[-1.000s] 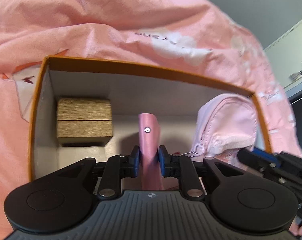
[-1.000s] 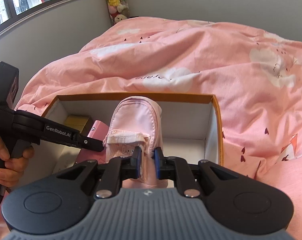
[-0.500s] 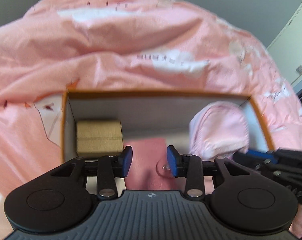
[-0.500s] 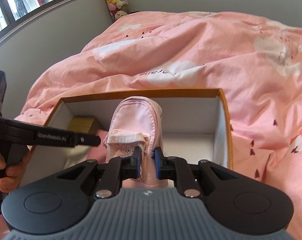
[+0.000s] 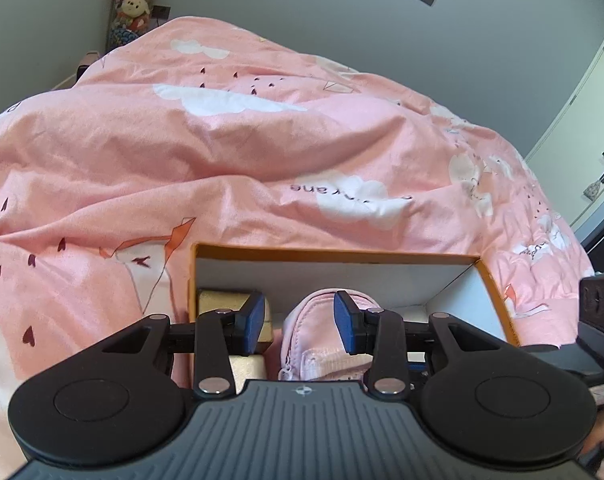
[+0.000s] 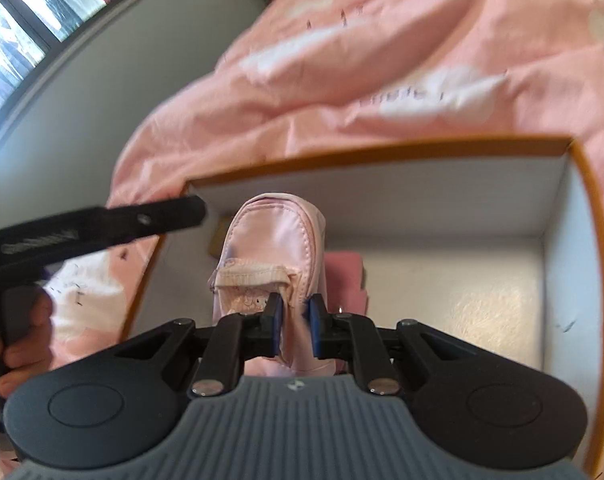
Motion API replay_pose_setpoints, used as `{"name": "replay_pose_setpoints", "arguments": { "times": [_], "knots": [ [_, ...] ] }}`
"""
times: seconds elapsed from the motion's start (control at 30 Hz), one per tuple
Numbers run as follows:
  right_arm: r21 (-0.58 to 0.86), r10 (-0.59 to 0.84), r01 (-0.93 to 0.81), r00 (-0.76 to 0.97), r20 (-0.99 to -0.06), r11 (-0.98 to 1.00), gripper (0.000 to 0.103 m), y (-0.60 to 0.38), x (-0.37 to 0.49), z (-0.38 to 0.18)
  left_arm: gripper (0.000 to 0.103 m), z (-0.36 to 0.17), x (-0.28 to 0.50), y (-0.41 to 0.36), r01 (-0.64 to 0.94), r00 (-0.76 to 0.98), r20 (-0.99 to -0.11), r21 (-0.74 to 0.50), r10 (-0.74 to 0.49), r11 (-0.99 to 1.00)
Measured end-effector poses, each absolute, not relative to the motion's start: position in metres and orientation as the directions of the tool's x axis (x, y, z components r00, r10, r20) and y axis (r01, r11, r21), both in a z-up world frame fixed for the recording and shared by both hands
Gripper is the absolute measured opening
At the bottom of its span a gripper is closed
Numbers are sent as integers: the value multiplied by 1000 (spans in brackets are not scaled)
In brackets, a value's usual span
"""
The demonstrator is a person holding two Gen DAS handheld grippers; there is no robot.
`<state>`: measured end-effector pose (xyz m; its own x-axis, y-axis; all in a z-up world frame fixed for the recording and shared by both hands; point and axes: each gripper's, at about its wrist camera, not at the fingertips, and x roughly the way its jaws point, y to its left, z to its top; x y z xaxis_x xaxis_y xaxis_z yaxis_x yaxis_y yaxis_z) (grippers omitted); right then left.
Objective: Organize objects
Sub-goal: 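Lower the pouch and wallet into the orange box, opening both grippers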
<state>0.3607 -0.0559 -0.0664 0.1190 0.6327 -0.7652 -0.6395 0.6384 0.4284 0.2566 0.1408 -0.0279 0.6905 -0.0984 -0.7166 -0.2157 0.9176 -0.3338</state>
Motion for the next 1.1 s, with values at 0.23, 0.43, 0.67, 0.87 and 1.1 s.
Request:
{"name": "replay_pose_setpoints", "arguments": {
  "times": [0.23,0.43,0.67,0.87,1.1],
  "knots": [
    [418,574,-592,94,-813,689,15,-47,373,-85,42,-37,256,142,-210,679,-727,-333,-108,919],
    [428,553,-532,92,-828,730,15,-40,385,-92,42,-40,256,141,-218,673,-734,-319,-95,922],
    [413,536,-514,111,-837,752,22,-37,385,-99,42,-40,248,123,-209,685,-726,-272,-58,939],
    [335,506,-577,163,-847,745,33,-32,374,-92,42,-33,237,117,-212,708,-703,-306,-70,928],
    [231,505,-634,292,-812,738,43,-46,349,-62,45,-18,215,107,-217,753,-657,-310,-43,926]
  ]
}}
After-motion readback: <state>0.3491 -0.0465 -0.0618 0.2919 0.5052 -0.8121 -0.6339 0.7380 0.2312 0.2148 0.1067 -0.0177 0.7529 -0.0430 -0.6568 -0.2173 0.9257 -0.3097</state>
